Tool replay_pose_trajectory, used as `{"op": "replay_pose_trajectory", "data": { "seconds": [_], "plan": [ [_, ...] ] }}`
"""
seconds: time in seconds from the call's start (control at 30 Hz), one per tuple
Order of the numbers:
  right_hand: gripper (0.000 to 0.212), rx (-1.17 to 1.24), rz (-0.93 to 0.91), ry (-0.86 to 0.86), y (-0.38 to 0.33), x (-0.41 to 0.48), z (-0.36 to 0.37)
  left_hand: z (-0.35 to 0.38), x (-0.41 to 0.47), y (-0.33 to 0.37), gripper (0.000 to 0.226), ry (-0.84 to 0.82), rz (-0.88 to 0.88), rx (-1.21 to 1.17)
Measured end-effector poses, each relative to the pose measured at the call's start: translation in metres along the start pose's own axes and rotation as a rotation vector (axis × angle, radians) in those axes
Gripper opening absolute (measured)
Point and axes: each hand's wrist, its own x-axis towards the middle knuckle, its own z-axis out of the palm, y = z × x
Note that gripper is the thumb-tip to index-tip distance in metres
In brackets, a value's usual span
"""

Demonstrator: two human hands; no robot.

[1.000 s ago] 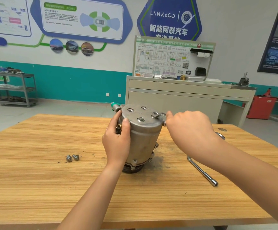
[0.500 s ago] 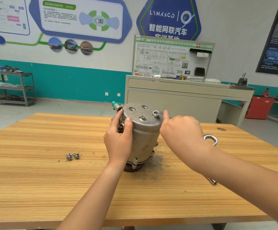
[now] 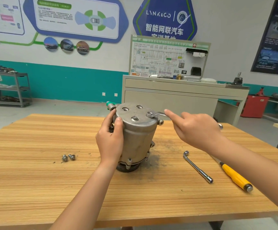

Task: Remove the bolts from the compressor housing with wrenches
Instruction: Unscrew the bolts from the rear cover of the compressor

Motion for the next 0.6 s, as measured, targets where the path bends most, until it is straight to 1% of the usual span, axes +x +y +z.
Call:
{"op": "replay_pose_trajectory", "data": {
  "seconds": [0.03, 0.07, 0.17, 0.23, 0.27, 0.37, 0.47, 0.53, 0.6],
  "plan": [
    [0.033, 0.031, -0.010, 0.129, 0.005, -0.002, 0.011, -0.002, 0.002, -0.001, 0.029, -0.002, 0.004, -0.003],
    [0.028, 0.054, -0.021, 0.222, 0.009, -0.002, 0.022, -0.003, 0.004, -0.001, 0.029, -0.005, 0.008, -0.005],
    [0.022, 0.139, 0.019, 0.357, 0.011, 0.016, 0.049, -0.007, 0.011, -0.001, 0.027, -0.037, -0.002, -0.006],
    [0.023, 0.179, 0.051, 0.364, 0.010, 0.038, 0.061, -0.009, 0.016, 0.000, 0.027, -0.068, -0.016, -0.009],
    [0.024, 0.205, 0.038, 0.353, 0.008, 0.051, 0.065, -0.009, 0.018, 0.000, 0.027, -0.086, -0.021, -0.009],
    [0.021, 0.287, -0.072, 0.336, -0.001, 0.089, 0.066, -0.009, 0.022, 0.002, 0.026, -0.127, -0.028, -0.018],
    [0.017, 0.276, -0.136, 0.346, -0.007, 0.105, 0.066, -0.008, 0.020, 0.003, 0.026, -0.116, -0.026, -0.035],
    [0.013, 0.291, -0.063, 0.357, -0.006, 0.100, 0.063, -0.008, 0.018, 0.002, 0.027, -0.104, -0.035, -0.043],
    [0.006, 0.380, 0.146, 0.376, -0.001, 0.089, 0.056, -0.009, 0.016, -0.001, 0.028, -0.082, -0.046, -0.051]
  ]
}}
